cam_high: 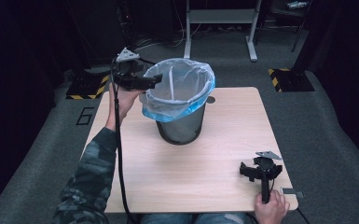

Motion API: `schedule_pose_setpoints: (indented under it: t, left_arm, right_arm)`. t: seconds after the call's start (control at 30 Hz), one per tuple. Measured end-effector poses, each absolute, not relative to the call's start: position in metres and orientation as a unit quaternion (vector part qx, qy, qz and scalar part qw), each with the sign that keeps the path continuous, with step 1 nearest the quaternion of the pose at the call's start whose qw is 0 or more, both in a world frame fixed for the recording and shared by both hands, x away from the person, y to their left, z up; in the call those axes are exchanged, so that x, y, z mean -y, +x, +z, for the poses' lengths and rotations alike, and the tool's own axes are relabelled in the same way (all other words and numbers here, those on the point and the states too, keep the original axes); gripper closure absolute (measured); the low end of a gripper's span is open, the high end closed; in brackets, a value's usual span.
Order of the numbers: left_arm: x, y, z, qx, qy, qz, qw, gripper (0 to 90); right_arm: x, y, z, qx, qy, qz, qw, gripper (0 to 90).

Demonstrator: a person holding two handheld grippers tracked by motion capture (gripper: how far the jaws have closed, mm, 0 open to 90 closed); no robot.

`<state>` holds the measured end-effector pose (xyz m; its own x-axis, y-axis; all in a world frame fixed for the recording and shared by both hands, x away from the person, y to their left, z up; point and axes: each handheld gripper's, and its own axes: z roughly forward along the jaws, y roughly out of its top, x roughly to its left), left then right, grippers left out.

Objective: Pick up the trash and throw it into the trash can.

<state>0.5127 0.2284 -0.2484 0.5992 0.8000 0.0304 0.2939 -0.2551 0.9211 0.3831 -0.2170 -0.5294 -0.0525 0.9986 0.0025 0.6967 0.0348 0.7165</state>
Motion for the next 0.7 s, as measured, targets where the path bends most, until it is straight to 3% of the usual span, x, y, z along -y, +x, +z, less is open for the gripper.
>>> schedule_pose_setpoints:
  t: [0.2, 0.7]
  left_arm:
    - [-0.255, 0.501, -0.267, -0.389, 0.742, 0.268, 0.475, 11.3]
    - [-0.310, 0.492, -0.367, -0.468, 0.740, 0.230, 0.424, 11.3]
  right_arm:
    - [0.217, 0.383, -0.529, -0.668, 0.634, 0.283, 0.267, 0.0]
    - [0.217, 0.383, -0.529, -0.668, 0.634, 0.283, 0.267, 0.0]
